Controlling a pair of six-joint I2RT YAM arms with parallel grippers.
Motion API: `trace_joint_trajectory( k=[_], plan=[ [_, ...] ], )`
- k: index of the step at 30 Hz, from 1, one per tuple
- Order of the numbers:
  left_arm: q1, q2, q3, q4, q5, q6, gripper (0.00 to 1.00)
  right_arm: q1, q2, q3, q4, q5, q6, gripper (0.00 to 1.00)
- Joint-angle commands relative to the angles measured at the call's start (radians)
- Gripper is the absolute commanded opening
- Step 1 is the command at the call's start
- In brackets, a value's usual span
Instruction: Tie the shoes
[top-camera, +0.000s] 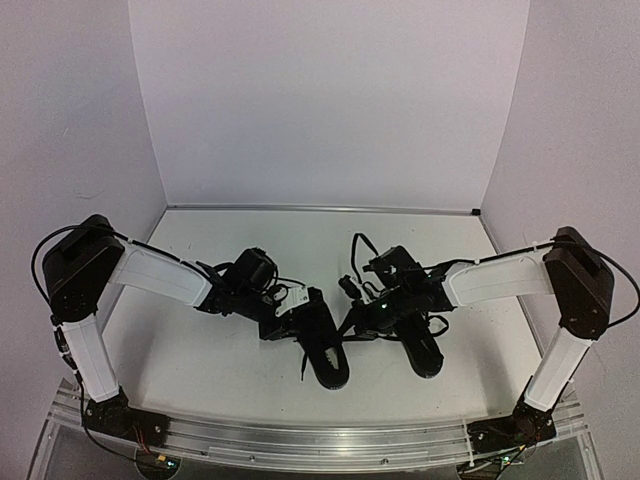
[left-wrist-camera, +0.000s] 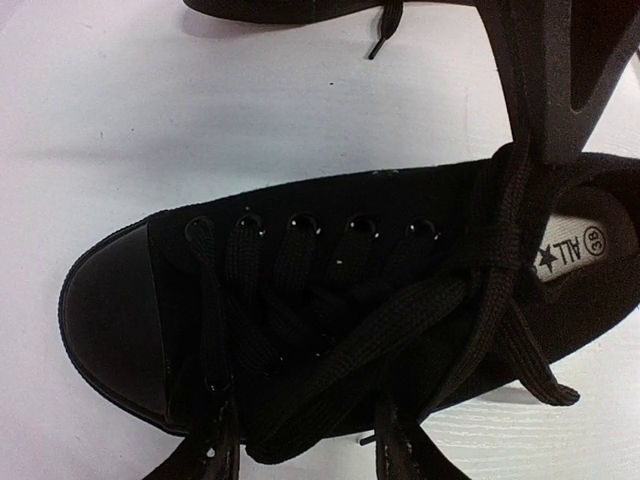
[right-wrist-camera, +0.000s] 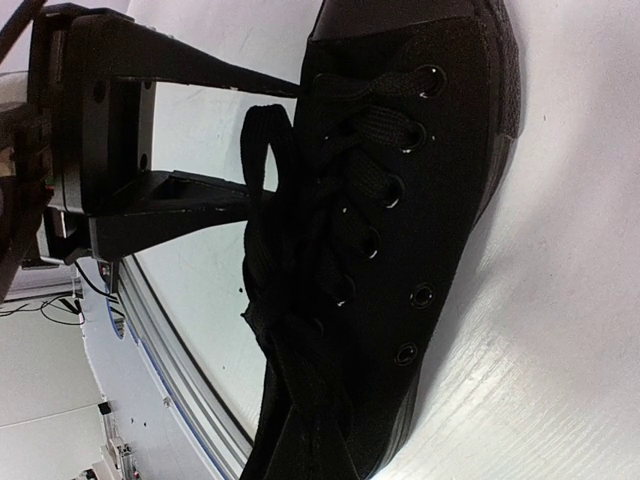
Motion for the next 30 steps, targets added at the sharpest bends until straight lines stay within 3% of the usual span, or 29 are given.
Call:
trace_joint_trajectory(
  k=[1, 4, 8, 12, 30],
  plan=[
    [0.002, 0.004, 0.040, -0.048, 0.008, 0.039, 0.45, 0.007, -0.026, 0.006, -0.007, 0.005, -0.011, 0.00],
    [0.000, 0.014, 0.055, -0.072, 0.005, 0.060, 0.42, 0.006, -0.032, 0.005, -0.007, 0.007, -0.010, 0.00],
    [0.002, 0.008, 0.056, -0.081, -0.040, 0.067, 0.17, 0.005, -0.047, -0.002, -0.012, 0.016, -0.006, 0.00],
    [0.001, -0.016, 0.043, -0.084, -0.091, 0.062, 0.01, 0.001, -0.068, -0.027, -0.023, 0.031, -0.006, 0.00],
    [0.032, -0.048, 0.018, -0.071, -0.290, 0.006, 0.00, -0.014, -0.125, -0.123, -0.055, 0.079, -0.012, 0.00]
  ],
)
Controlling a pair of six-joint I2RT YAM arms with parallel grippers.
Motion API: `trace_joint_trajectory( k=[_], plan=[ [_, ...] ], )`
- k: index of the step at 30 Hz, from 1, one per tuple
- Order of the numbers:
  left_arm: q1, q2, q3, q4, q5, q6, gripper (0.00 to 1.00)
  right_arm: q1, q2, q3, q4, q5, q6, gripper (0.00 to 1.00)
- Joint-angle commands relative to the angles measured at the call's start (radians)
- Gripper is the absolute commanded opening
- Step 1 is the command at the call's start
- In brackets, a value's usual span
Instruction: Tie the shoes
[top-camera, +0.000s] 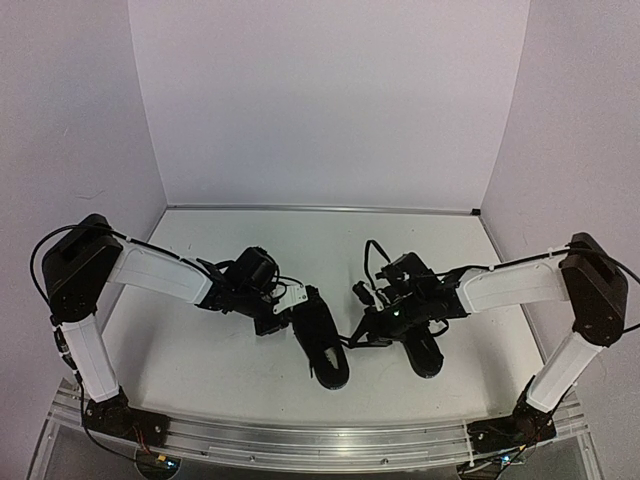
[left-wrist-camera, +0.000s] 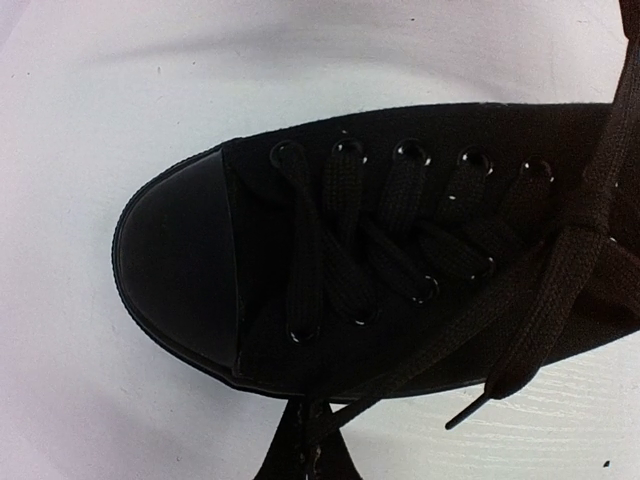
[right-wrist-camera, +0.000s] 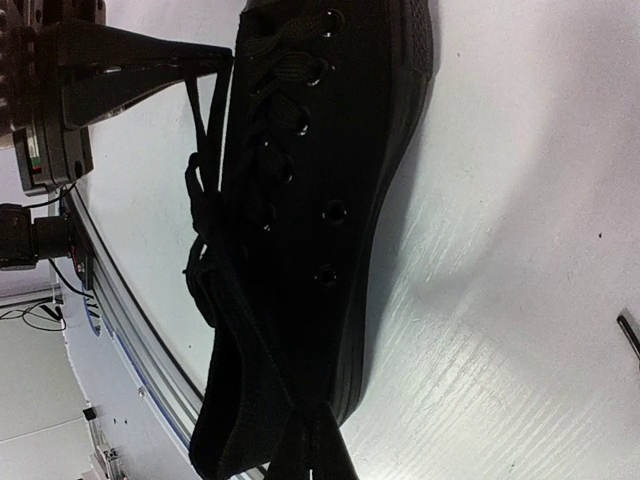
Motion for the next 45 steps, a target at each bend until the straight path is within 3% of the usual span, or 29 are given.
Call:
trace_joint_trajectory(
  k=[1, 18, 30, 33, 38, 40, 43, 44, 45],
  plan=[
    [0.031, -0.045, -0.006, 0.002, -0.110, -0.026, 0.00, -0.002, -0.038, -0.024, -0.030, 0.023, -0.012, 0.00],
    [0.053, -0.028, 0.002, 0.030, -0.174, -0.017, 0.00, -0.002, -0.044, -0.057, -0.048, 0.014, -0.026, 0.00],
    [0.055, 0.018, 0.091, -0.001, -0.080, -0.011, 0.00, 0.079, 0.055, 0.024, 0.041, -0.051, 0.013, 0.00],
    [0.055, 0.018, 0.106, -0.005, -0.044, -0.046, 0.15, 0.086, 0.073, 0.055, 0.060, -0.074, 0.024, 0.01],
    [0.055, -0.069, 0.047, 0.039, -0.012, -0.122, 0.42, 0.082, 0.003, 0.078, 0.058, -0.057, 0.024, 0.20],
    [0.055, -0.118, 0.023, 0.042, -0.044, -0.160, 0.54, 0.070, -0.029, 0.077, 0.053, -0.059, 0.024, 0.33],
    [0.055, -0.191, -0.001, 0.036, -0.109, -0.224, 0.91, 0.045, -0.104, 0.062, 0.050, -0.047, 0.031, 0.48],
    [0.055, -0.215, -0.005, 0.033, -0.128, -0.249, 0.99, 0.038, -0.133, 0.059, 0.047, -0.027, 0.028, 0.55],
    [0.055, -0.239, -0.007, 0.027, -0.151, -0.281, 0.99, 0.034, -0.162, 0.058, 0.041, -0.003, 0.021, 0.60]
  ],
)
